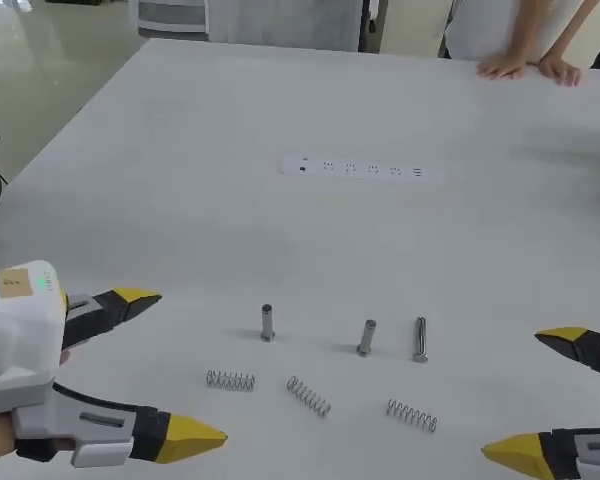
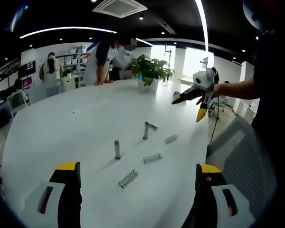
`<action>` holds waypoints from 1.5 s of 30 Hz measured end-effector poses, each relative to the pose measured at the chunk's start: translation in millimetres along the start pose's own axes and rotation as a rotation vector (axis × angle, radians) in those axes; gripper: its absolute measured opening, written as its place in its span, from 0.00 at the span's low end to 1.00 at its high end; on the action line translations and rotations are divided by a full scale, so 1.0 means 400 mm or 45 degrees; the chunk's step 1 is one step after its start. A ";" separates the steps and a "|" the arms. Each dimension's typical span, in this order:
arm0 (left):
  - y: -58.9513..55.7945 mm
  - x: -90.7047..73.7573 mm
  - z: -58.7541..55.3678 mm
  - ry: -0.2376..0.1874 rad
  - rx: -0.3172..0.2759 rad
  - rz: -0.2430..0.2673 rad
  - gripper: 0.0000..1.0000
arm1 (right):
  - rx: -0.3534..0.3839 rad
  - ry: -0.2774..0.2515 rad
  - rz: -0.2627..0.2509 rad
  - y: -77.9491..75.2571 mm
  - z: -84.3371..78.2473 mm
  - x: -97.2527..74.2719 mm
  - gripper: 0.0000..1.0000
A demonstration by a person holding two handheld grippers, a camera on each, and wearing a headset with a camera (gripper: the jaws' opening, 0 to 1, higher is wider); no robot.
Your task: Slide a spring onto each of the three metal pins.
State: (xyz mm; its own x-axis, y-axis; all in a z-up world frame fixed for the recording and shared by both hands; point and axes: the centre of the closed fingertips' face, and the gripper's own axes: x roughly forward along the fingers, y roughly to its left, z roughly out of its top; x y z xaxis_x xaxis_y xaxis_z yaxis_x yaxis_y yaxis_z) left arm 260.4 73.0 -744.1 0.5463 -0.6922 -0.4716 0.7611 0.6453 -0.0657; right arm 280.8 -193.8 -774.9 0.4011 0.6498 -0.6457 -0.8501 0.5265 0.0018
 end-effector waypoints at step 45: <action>-0.012 -0.009 -0.002 -0.002 -0.018 -0.010 0.94 | 0.102 0.047 0.020 0.002 -0.004 0.006 0.69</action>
State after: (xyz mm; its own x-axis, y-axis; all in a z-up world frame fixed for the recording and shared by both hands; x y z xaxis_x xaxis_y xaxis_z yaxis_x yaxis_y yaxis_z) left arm 254.4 72.8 -742.6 0.5407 -0.6980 -0.4696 0.7606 0.6441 -0.0816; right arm 280.3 -192.8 -777.6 0.3738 0.6384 -0.6729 -0.8257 0.5595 0.0721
